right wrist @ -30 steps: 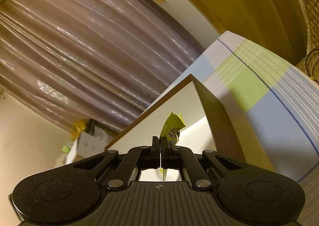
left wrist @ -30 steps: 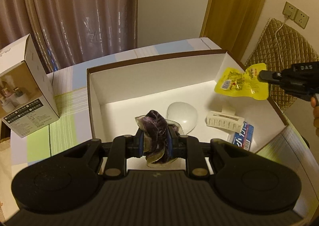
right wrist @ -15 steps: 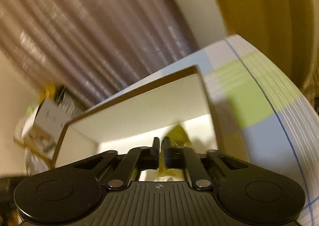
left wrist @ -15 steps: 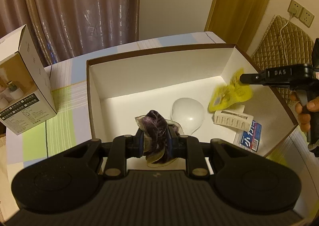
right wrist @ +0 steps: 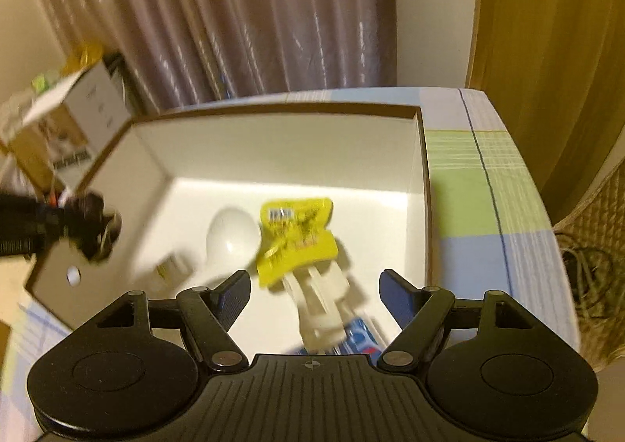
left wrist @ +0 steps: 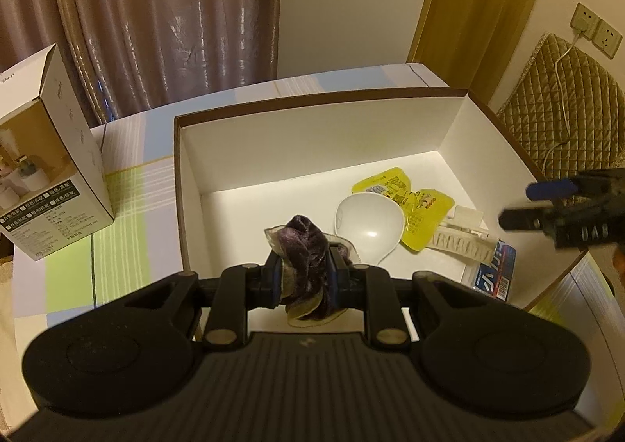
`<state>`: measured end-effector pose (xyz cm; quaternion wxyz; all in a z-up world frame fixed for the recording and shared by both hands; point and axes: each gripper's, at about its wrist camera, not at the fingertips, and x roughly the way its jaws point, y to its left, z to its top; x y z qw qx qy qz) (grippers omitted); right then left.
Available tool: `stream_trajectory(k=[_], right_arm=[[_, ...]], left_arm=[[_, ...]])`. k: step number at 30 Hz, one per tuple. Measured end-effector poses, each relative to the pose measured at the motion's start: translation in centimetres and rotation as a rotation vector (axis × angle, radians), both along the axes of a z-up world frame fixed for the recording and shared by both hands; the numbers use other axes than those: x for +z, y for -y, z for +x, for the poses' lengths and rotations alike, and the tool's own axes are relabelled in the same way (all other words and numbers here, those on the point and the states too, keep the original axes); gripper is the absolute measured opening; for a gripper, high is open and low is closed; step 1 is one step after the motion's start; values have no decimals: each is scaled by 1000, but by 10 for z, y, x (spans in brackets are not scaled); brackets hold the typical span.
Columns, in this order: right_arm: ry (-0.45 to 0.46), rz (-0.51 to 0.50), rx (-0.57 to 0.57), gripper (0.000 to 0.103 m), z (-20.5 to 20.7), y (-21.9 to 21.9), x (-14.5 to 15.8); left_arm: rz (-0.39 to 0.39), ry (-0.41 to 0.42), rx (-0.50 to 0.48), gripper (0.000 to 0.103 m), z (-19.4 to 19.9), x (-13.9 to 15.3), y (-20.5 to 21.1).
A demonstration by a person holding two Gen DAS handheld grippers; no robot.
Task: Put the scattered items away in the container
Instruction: 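Open the right tool to drop the yellow packet while the left tool releases the scrunchie into the box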
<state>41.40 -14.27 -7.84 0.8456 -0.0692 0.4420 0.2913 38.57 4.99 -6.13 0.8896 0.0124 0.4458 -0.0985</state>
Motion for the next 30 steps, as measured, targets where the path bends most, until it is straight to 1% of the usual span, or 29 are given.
stream_trajectory(k=[2, 4, 7, 10, 20, 21, 22, 24, 26, 27, 28, 30], right_arm=[[-4, -16, 2, 78, -5, 2, -3], [-18, -10, 0, 78, -5, 3, -4], [-38, -1, -4, 79, -7, 6, -4], [-35, -15, 1, 78, -9, 4, -3], [-38, -37, 10, 79, -11, 1, 0], [-37, -39, 11, 79, -11, 1, 0], [-38, -43, 11, 79, -11, 0, 0], [-41, -53, 12, 79, -12, -1, 1], [-41, -67, 16, 79, -13, -2, 2], [-39, -76, 17, 79, -14, -3, 3], [-37, -86, 20, 79, -15, -4, 5], [-29, -103, 29, 79, -18, -6, 7]], left_arm=[[3, -12, -8, 18, 0, -2, 2], [6, -32, -16, 18, 0, -5, 4], [18, -77, -26, 19, 0, -12, 6], [27, -119, -22, 20, 0, -17, 4], [49, -182, -20, 24, -1, -21, 3], [54, -190, -23, 25, -1, -21, 3], [61, -197, -22, 32, -1, -22, 4], [71, -208, -20, 40, -2, -21, 4], [79, -214, -29, 42, -3, -21, 5], [83, -221, -31, 47, -3, -20, 5], [88, -224, -33, 50, -3, -20, 6], [100, -221, -36, 50, -5, -18, 7]])
